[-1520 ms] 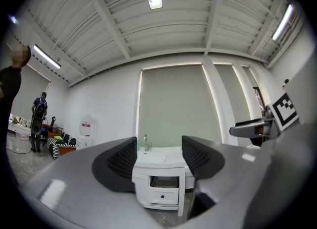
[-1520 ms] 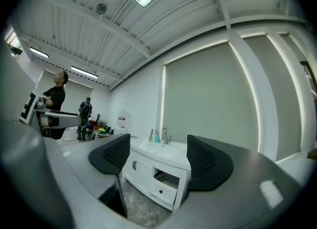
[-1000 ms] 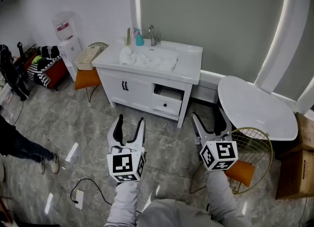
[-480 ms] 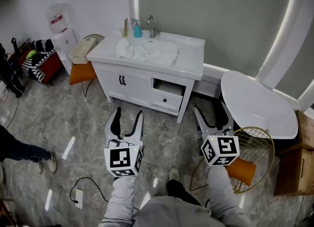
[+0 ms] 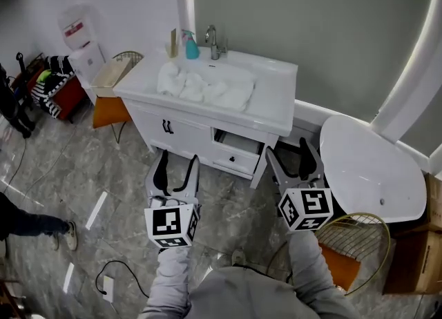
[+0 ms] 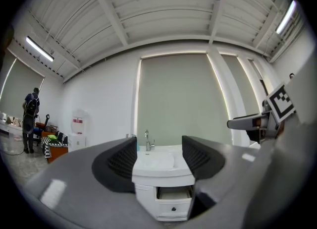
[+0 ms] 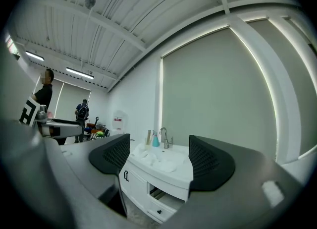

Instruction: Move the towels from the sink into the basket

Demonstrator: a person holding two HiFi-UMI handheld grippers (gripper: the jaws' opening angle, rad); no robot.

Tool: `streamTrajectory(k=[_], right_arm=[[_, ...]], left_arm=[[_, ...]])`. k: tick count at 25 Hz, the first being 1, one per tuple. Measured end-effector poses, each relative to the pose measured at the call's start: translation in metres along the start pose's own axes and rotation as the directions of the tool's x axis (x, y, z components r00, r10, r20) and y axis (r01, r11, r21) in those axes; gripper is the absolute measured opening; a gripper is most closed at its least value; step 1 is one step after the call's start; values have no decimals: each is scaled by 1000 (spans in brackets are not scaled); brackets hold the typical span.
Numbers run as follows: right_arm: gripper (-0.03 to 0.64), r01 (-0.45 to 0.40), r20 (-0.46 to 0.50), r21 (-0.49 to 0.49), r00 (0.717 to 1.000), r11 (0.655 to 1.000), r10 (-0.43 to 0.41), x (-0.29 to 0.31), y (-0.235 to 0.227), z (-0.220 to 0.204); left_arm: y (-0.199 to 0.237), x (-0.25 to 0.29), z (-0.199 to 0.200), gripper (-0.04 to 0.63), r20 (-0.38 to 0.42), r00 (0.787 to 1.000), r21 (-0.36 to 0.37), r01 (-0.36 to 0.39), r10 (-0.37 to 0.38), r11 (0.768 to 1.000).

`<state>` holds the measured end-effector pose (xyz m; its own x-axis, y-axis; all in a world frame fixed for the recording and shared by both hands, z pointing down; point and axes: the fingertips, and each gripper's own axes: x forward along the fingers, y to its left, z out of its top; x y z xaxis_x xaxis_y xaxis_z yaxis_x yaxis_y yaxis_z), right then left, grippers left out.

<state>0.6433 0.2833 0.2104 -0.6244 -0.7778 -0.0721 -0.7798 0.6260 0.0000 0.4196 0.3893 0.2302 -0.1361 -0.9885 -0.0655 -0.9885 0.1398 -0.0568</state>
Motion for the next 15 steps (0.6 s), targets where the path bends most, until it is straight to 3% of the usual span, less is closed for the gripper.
streamTrajectory(k=[9, 15], right_arm=[[362, -41, -32, 2, 999, 999, 42, 109, -26, -18], [362, -39, -38, 9, 999, 999, 39, 190, -29, -41]], left_arm=[[17, 102, -16, 311, -23, 1000, -5, -11, 11, 1000], [43, 181, -44, 311, -43, 998, -27, 40, -41, 999]])
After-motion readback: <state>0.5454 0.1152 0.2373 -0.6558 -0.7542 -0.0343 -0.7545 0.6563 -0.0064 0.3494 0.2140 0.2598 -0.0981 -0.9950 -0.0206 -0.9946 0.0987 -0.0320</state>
